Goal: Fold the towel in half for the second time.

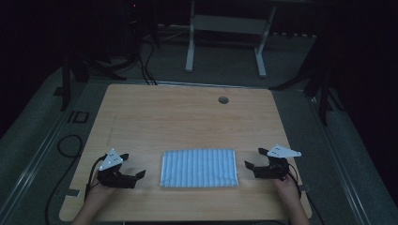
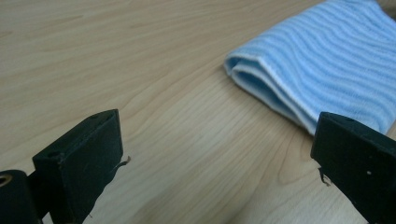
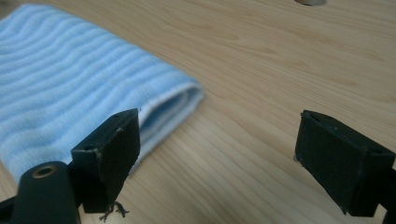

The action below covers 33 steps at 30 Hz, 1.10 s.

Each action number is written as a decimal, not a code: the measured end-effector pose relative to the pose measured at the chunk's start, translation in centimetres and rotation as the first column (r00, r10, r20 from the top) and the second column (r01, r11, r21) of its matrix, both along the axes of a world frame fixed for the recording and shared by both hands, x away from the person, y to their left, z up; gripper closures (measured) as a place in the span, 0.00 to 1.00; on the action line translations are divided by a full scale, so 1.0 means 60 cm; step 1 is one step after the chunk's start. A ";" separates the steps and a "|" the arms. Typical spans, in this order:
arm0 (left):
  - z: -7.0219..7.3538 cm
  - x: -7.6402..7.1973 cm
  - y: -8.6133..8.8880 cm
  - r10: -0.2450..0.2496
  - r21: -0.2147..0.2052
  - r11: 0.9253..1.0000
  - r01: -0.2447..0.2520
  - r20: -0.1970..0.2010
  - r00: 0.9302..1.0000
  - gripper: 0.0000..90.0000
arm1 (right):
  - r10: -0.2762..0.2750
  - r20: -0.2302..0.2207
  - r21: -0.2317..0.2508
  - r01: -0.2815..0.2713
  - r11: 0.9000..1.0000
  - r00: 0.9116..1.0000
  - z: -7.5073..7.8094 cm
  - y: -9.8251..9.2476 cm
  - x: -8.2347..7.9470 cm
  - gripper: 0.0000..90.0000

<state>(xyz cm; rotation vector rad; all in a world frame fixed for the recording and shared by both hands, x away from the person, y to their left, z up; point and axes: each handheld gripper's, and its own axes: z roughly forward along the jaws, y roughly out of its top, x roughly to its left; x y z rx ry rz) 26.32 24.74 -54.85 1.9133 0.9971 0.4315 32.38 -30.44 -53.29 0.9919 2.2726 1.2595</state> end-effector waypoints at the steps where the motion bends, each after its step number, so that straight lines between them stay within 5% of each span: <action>1: -0.001 -0.005 0.007 0.015 -0.003 1.000 -0.015 0.006 1.000 0.03 | -0.005 -0.001 -0.001 0.005 1.000 1.000 -0.001 -0.004 -0.002 0.15; 9: -0.005 -0.025 0.038 0.078 -0.014 0.997 -0.078 0.014 0.997 0.03 | -0.091 0.013 -0.002 0.091 0.996 0.996 -0.010 -0.049 -0.033 0.15; 17: -0.005 -0.046 0.059 0.123 -0.027 0.992 -0.123 0.020 0.992 0.03 | -0.188 0.041 0.011 0.188 0.982 0.981 -0.014 -0.078 -0.059 0.15; 28: -0.003 -0.067 0.073 0.198 -0.045 0.980 -0.195 0.055 0.979 0.03 | -0.357 0.084 0.030 0.356 0.934 0.930 -0.023 -0.109 -0.084 0.15; 33: -0.007 -0.071 0.077 0.230 -0.055 0.972 -0.227 0.052 0.972 0.03 | -0.379 0.112 0.021 0.379 0.925 0.919 -0.028 -0.117 -0.088 0.16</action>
